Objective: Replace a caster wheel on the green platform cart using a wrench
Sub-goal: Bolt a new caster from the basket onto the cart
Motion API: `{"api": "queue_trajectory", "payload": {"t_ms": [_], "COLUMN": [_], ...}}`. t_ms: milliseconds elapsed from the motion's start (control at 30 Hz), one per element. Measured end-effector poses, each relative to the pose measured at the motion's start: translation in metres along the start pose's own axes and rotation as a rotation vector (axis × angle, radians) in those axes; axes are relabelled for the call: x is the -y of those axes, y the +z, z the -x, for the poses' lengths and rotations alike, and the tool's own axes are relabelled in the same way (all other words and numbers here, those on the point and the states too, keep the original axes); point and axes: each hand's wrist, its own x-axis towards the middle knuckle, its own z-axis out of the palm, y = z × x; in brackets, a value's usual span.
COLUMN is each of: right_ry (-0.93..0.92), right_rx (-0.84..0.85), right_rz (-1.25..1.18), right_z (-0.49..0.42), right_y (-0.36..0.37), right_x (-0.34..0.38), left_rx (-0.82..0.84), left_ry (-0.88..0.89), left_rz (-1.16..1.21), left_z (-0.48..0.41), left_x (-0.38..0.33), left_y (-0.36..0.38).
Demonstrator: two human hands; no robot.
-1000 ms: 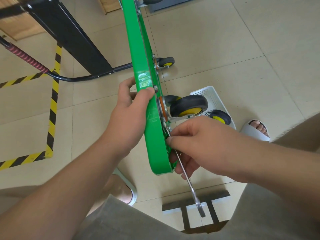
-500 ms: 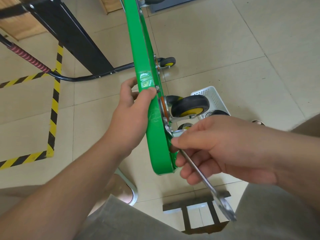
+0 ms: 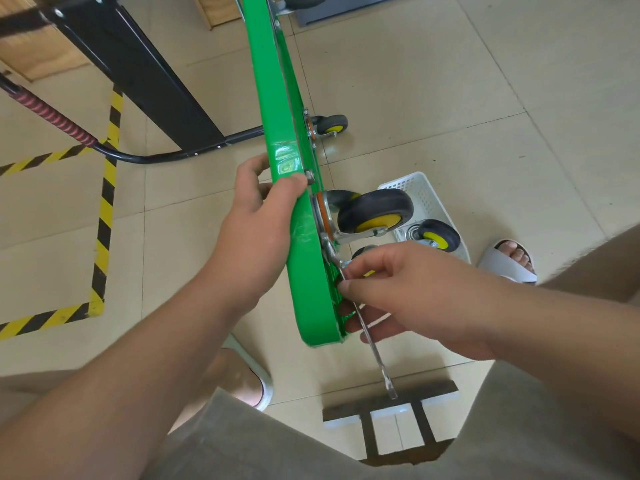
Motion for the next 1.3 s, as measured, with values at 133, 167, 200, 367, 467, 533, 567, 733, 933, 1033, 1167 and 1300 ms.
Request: {"api": "queue_trajectory", "payload": {"t_ms": [133, 167, 200, 367, 467, 533, 567, 733, 933, 1033, 1167, 1300], "right_ry": [-0.039, -0.043, -0.049, -0.065, -0.02, 0.014, 0.032, 0.11, 0.157, 0.205, 0.18, 0.117], "right_rx": [0.018, 0.02, 0.017, 0.005, 0.045, 0.086, 0.109, 0.125, 0.181, 0.204, 0.085, -0.026], "right_rz": [-0.03, -0.032, -0.03, -0.018, -0.105, -0.19, -0.243, -0.435, -0.395, -0.304, -0.16, -0.088], "right_z": [-0.001, 0.0, 0.001, 0.008, 0.012, 0.013, 0.013, 0.011, 0.025, 0.035, 0.032, 0.021], "right_y": [0.006, 0.007, 0.008, 0.008, 0.006, 0.003, 0.001, -0.005, -0.009, -0.008, -0.003, -0.004], "right_x": [0.006, 0.006, 0.007, 0.012, 0.021, 0.028, 0.033, 0.047, 0.034, 0.018, 0.003, -0.001], "left_rx": [-0.008, -0.005, -0.001, 0.002, -0.004, -0.014, -0.017, -0.005, -0.009, -0.002, -0.004, -0.001], "left_ry": [0.007, 0.006, 0.004, 0.007, 0.013, 0.015, 0.015, 0.013, 0.004, 0.001, 0.0, -0.004], "left_rz": [-0.001, -0.001, 0.002, 0.016, 0.031, 0.04, 0.036, 0.02, 0.024, 0.031, 0.023, 0.016], "left_z": [0.0, 0.0, 0.0, 0.001, 0.001, 0.0, 0.0, 0.0, 0.0, -0.001, 0.0, 0.0], "left_x": [0.0, 0.0, 0.0, 0.0, -0.001, -0.001, -0.001, -0.001, -0.001, 0.0, 0.0, 0.0], "left_y": [-0.001, -0.001, -0.001, -0.001, 0.0, 0.0, 0.0, 0.0, 0.0, 0.0, -0.001, -0.001]}}
